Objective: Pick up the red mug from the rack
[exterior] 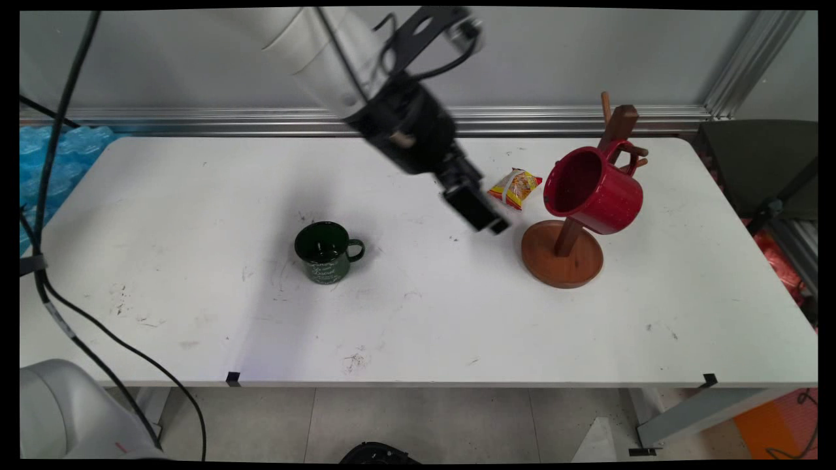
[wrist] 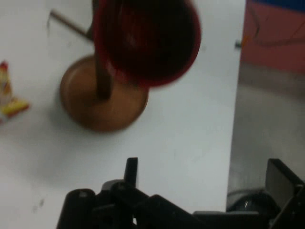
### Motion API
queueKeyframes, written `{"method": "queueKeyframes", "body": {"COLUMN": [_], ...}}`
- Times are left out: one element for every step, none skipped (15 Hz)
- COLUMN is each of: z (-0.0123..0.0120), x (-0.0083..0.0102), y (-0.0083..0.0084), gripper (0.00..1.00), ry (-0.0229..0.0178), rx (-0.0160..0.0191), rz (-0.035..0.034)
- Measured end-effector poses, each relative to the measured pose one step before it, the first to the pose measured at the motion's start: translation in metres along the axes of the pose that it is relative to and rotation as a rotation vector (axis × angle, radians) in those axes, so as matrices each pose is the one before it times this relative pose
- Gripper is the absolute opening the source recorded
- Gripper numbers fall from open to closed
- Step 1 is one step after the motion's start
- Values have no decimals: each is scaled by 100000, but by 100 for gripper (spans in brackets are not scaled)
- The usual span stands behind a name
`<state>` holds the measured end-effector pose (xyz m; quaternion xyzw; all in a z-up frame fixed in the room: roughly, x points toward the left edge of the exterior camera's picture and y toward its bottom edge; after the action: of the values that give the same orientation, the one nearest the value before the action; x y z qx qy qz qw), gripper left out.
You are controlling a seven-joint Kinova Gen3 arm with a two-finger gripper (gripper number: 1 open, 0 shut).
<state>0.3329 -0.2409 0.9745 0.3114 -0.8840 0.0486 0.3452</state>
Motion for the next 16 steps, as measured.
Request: {"method": "queueKeyframes", "body": {"z": [462,459,584,625,580,728,710,493,768,691,467,716,609,495,549,469], "x": [840,674,726,644,482,512,459,300,419,297,172,210,120,68,68,30], "y": [184,145,166,158,131,85,62,33,25,-34,-50,-88,-88,-91,-131,-172], "gripper": [100,100,100,100,100,100,100,100,100,100,100,100,100,100,100,100], "ry": [2301,1840,1972,1732,1268,1263,1189,753,1046,648,369,458,199,74,51,60], "rx": [-963,-785,-967,-988,-877,-824,-781,-541,-715,-453,-195,-317,-272,-209,-140,-1], "rz": [-955,-910,-1172,-1316,-1260,-1625,-1569,-1064,-1626,-1417,-964,-1516,-1172,-948,-1008,-1021]}}
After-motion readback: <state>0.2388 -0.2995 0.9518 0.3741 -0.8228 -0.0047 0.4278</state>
